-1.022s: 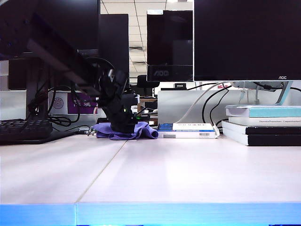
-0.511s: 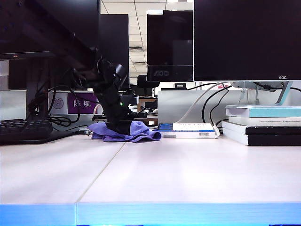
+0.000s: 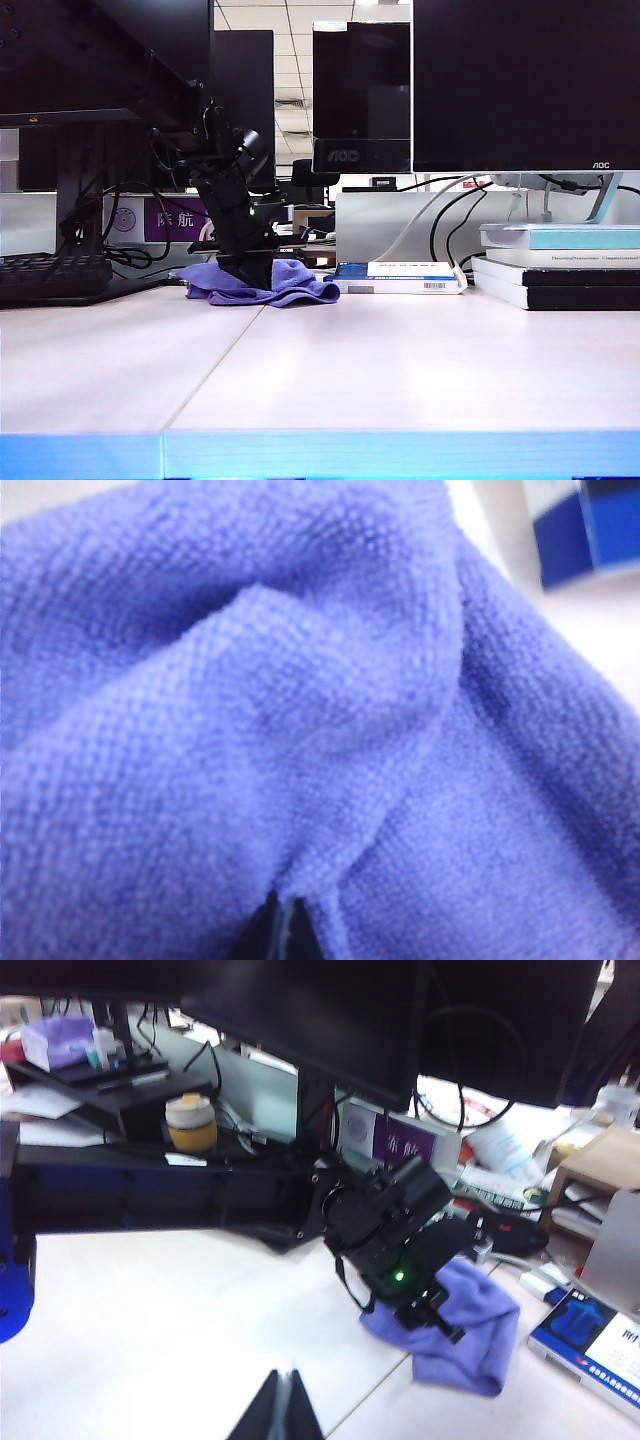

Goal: Wipe the table from front to back using the rag.

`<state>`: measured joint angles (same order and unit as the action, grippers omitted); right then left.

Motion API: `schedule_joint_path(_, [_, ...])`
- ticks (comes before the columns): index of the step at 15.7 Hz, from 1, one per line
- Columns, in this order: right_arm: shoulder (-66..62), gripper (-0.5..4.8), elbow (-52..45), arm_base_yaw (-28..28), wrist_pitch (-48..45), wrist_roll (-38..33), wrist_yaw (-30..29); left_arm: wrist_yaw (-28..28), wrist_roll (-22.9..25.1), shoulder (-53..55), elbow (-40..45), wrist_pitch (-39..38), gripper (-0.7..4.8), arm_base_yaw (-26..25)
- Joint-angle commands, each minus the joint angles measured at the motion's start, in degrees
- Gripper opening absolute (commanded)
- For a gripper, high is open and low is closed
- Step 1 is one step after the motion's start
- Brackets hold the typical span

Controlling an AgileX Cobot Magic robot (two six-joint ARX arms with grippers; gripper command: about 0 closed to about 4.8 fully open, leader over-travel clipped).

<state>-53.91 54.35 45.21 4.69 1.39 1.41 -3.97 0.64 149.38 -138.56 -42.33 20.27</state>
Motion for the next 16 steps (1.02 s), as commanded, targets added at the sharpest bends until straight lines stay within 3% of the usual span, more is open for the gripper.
schedule_joint_path(1, [0.63, -0.01, 0.24, 0.02, -0.90, 0.39, -0.07, -0.35, 0.26, 0.02, 0.28, -4.44, -0.05, 0.44])
schedule_joint_path(9, [0.66, -0.01, 0.24, 0.02, -0.90, 0.42, -0.07, -0.37, -1.60, 0.02, 8.09, 6.47, -0.05, 2.12])
schedule_joint_path(11, [0.66, -0.01, 0.24, 0.02, -0.90, 0.74, -0.04, -0.37, -1.70, 0.00, 9.97, 6.16, -0.05, 2.14])
schedule_joint_path(16, [0.63, -0.01, 0.24, 0.00, -0.68, 2.12, -0.04, -1.22, -2.23, -0.52, 10.23, 12.61, -0.05, 2.14])
